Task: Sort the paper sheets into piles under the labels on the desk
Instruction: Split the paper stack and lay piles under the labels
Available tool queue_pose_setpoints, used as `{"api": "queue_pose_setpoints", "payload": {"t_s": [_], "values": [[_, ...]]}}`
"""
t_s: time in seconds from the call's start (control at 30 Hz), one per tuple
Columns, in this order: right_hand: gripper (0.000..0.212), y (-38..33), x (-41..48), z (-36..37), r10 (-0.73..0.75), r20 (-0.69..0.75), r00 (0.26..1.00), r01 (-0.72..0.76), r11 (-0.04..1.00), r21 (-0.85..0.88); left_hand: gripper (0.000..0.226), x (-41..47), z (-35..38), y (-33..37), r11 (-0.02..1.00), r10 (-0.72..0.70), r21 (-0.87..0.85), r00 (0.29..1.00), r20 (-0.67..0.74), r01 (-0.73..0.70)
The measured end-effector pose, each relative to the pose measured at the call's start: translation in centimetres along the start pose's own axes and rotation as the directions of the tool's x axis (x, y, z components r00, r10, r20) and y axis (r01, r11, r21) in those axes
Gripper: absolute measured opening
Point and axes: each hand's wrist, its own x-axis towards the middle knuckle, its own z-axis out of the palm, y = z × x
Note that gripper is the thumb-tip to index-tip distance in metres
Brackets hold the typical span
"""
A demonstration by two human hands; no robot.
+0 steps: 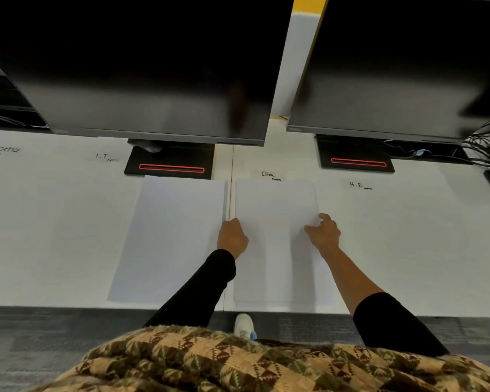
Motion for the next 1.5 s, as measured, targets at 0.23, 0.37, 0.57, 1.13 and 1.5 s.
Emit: {"api": "queue_pose_setpoints", "payload": {"t_s": [0.23,0.37,0.57,1.13,1.5], "values": [[0.061,0.0,0.1,0.3,0.032,0.004,0.999,-0.031,0.989,-0.144,0.033,-0.2,0.4,0.1,0.998,0.04,0.043,0.999,-0.028,-0.039],[0.059,-0.3,-0.1,0.5,0.054,-0.016,0.998,-0.056,0.981,-0.185,0.041,-0.1,0.2,0.1,0.997,0.036,0.071,0.999,0.023,-0.037],[0.05,-3.3,-1.6,1.6,-0.086,-0.113,0.99,0.065,0.982,-0.178,0.048,-0.2,-3.2,-1.1,0.993,0.066,-0.092,0.995,-0.076,-0.073],[0.065,-11.1,-10.4,11.1,-0.339,0.452,0.825,0.339,0.937,0.084,0.061,0.3,-11.9,-10.9,0.885,-0.415,0.107,0.873,-0.256,0.453],[0.068,-12.4,-11.8,13.2,-0.298,0.28,0.913,0.305,0.952,0.02,0.068,-0.1,-13.3,-10.8,0.923,-0.36,0.093,0.923,-0.137,0.374]]}}
